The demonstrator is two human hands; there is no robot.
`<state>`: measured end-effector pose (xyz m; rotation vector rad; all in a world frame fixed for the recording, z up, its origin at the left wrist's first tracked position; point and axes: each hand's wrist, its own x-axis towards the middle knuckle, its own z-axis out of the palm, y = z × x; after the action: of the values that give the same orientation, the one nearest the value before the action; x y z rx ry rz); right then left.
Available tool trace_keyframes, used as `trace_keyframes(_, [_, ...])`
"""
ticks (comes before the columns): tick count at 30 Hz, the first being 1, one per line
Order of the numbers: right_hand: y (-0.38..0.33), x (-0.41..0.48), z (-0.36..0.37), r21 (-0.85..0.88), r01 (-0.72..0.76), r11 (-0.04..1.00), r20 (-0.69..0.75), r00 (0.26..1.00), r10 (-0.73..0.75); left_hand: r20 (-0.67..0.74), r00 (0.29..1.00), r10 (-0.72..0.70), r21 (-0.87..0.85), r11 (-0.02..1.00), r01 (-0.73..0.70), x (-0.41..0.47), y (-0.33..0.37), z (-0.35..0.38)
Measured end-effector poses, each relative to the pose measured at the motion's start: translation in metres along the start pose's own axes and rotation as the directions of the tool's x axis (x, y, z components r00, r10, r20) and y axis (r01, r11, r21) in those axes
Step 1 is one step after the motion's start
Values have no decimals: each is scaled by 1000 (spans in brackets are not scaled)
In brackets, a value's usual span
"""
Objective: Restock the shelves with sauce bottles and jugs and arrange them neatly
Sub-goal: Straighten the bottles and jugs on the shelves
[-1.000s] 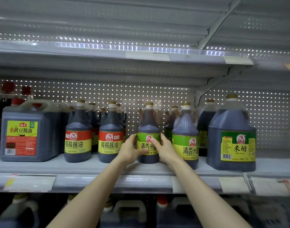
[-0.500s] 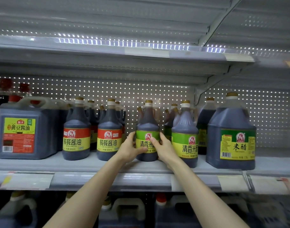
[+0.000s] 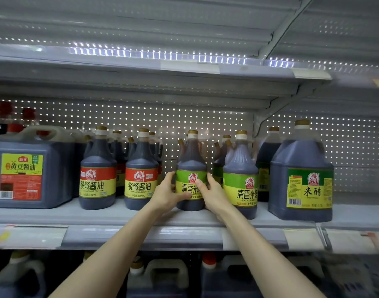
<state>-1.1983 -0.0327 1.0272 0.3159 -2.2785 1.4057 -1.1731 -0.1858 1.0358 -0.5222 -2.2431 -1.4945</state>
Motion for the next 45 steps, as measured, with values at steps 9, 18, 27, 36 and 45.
trace_keyframes(9, [-2, -3, 0, -21, 7, 1000, -23, 1000, -7, 12, 1000, -6, -21, 1000, 6, 0, -1, -1])
trace_keyframes(18, [-4, -7, 0, -37, 9, 999, -34, 999, -10, 21, 1000, -18, -38, 999, 19, -3, 2, -1])
trace_keyframes(27, [-12, -13, -4, -54, 17, 998, -19, 1000, -18, 8, 1000, -18, -32, 999, 18, -3, 4, -1])
trace_keyframes(36, [-15, -17, -4, -55, -10, 998, -4, 1000, 9, 17, 999, -32, -29, 999, 32, -5, 5, -1])
trace_keyframes(45, [-26, -25, -6, -48, -22, 999, 9, 1000, 22, 74, 993, -93, -94, 990, 100, -10, 12, -3])
